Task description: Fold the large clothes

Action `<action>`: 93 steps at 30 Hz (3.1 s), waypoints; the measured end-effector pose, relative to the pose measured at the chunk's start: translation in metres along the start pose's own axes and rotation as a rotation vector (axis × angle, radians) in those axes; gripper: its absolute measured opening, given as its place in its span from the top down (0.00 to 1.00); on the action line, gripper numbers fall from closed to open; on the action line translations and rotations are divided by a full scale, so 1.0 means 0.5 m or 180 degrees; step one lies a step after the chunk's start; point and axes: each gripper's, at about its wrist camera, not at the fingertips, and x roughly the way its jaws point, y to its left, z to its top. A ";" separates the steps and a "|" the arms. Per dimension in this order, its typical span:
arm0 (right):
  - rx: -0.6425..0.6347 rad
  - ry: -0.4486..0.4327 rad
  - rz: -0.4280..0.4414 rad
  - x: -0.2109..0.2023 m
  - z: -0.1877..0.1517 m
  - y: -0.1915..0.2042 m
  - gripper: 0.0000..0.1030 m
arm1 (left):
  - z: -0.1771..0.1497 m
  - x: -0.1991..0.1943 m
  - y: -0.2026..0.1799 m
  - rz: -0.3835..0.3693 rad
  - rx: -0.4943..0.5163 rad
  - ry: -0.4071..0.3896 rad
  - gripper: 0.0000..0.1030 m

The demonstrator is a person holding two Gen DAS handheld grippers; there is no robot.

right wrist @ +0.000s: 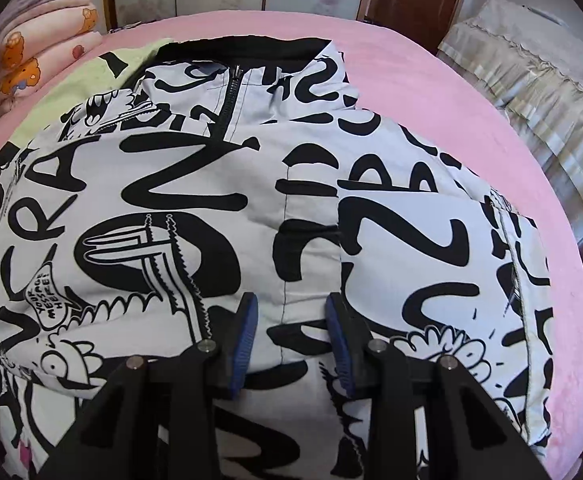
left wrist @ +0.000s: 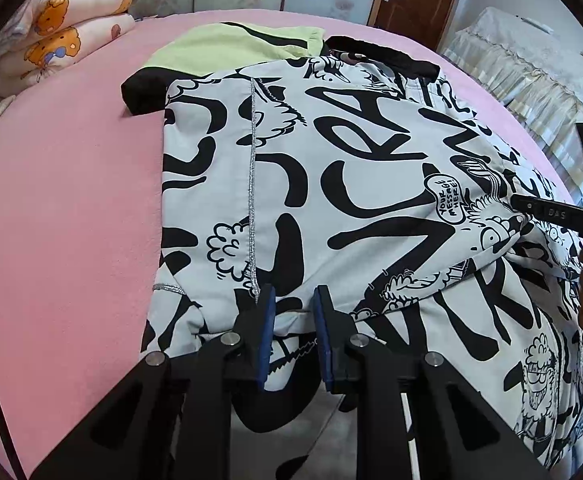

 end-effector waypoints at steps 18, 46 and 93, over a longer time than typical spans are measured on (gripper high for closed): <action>0.0366 -0.0141 0.0447 -0.190 -0.072 -0.040 0.65 | -0.015 -0.164 -0.079 0.0165 0.0232 -0.0306 0.32; 0.0211 -0.0813 0.0736 -0.508 -0.297 -0.108 0.64 | -0.173 -0.506 -0.133 0.0286 0.0301 -0.0790 0.27; 0.0930 0.0756 0.1250 -0.219 -0.631 -0.357 0.41 | -0.397 -0.220 0.068 -0.0114 -0.0753 0.0656 0.18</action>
